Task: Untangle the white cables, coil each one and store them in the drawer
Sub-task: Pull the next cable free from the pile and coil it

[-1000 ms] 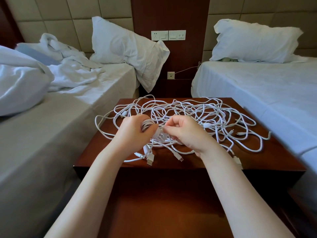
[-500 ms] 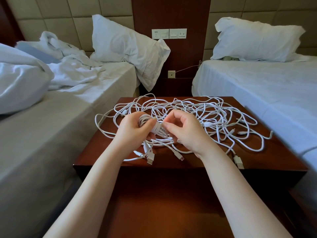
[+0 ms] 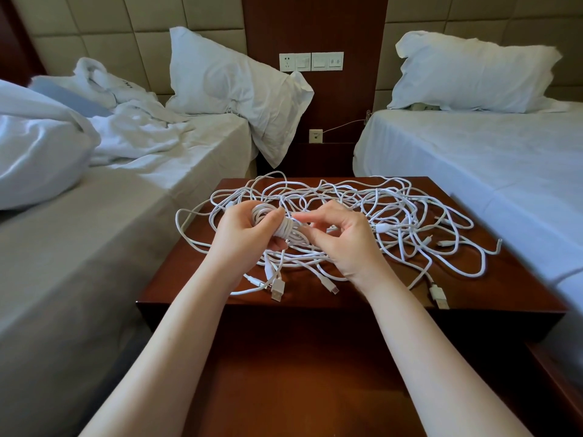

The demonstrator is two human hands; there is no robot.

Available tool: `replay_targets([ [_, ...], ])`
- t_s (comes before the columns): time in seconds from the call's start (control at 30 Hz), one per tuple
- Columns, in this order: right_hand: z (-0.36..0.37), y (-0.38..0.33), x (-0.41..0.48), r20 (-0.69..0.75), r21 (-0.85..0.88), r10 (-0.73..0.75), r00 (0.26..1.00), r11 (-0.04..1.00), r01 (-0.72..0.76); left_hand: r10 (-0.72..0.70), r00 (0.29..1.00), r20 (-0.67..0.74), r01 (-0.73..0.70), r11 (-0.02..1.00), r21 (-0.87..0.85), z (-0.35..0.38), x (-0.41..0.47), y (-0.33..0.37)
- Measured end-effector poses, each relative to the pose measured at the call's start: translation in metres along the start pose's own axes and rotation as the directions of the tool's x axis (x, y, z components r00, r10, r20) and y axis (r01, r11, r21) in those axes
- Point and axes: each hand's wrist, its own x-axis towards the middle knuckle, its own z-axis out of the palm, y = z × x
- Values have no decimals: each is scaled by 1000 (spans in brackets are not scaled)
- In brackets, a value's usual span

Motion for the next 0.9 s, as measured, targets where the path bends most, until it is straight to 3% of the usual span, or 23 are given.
replay_targets([
  [0.2, -1, -3, -1, 77, 80, 18, 997, 996, -24, -17, 990, -140, 7, 998, -70, 5, 3, -4],
  [0.33, 6, 0, 0, 24, -130, -129, 991, 983, 131, -28, 985, -172, 10, 994, -105, 5, 4, -4],
  [0.47, 8, 1, 3, -38, -295, -290, 956, 918, 266, -98, 990, -106, 76, 978, -193, 4, 4, 0],
  [0.73, 0, -2, 5, 28, -342, -232, 972, 912, 227, -197, 975, -101, 185, 976, -117, 4, 6, 3],
  [0.9, 0, -14, 6, 40, -337, -152, 988, 928, 157, -184, 979, -87, 181, 983, -44, -7, 4, 9],
])
